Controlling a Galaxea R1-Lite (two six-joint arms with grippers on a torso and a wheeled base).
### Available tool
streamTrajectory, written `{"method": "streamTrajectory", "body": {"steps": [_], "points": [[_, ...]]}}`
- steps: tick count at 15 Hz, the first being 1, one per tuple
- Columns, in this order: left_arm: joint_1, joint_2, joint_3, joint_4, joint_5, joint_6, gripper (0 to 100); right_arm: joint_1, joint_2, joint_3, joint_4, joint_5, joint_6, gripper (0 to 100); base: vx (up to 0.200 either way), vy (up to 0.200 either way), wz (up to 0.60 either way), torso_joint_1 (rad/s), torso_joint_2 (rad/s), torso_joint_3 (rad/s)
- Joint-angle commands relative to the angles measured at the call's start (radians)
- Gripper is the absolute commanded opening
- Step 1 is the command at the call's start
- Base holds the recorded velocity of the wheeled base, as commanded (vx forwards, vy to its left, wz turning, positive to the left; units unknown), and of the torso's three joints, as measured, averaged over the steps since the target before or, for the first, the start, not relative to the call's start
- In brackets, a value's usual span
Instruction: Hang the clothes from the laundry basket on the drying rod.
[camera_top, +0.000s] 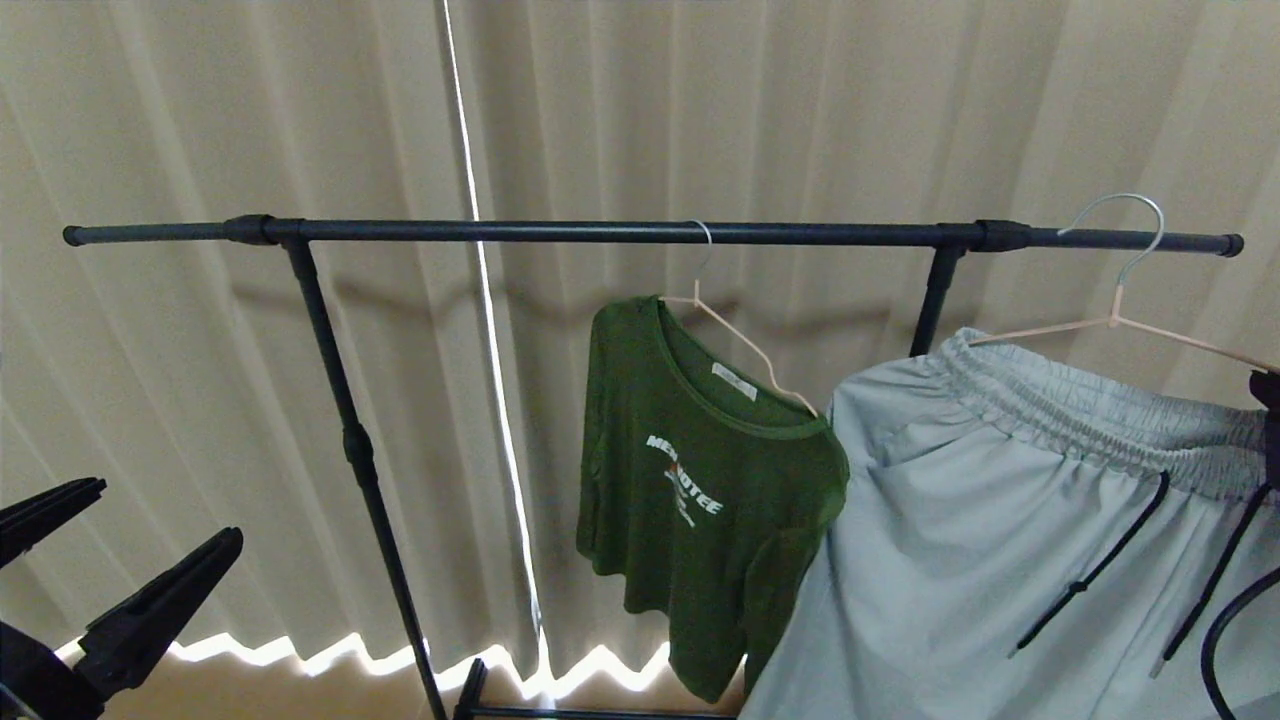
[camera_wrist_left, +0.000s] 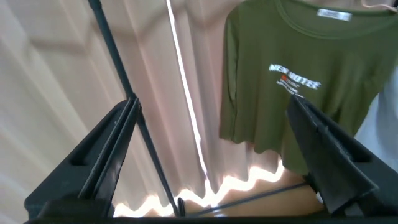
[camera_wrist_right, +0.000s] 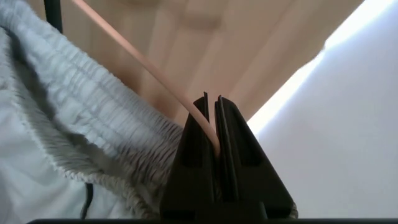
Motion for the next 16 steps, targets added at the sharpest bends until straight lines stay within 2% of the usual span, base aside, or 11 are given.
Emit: {"method": "streamTrajectory", "body": {"steps": [1,3,7,9,11,16], "points": [[0.0,0.002,0.002,-0.001,0.0,0.0,100,0.033,0.004,0.002,0.0,-0.001,0.0,0,0.2,0.0,0.0,0.007,0.0,-0.002],[0.0,0.002,0.01,-0.001,0.0,0.002,100,0.062,0.007,0.002,0.001,-0.002,0.0,0,0.2,0.0,0.0,0.002,0.0,0.002],[0.002,-0.002,0.025,-0.004,0.0,0.039,100,0.102,0.079,-0.022,-0.002,-0.047,-0.002,0,0.0,0.0,0.0,0.0,0.0,0.0],[0.002,-0.001,0.022,-0.004,0.0,0.037,100,0.117,0.139,-0.07,-0.002,-0.052,-0.002,0,0.0,0.0,0.0,0.0,0.0,0.0],[0.003,0.002,0.022,-0.002,0.001,0.036,100,0.155,0.204,-0.125,-0.008,-0.104,-0.002,0,0.0,0.0,0.0,0.0,0.0,0.0],[0.005,-0.002,0.019,-0.002,0.001,0.036,100,0.201,0.332,-0.246,0.0,-0.174,-0.005,0,0.0,0.0,0.0,0.0,0.0,0.0]]}}
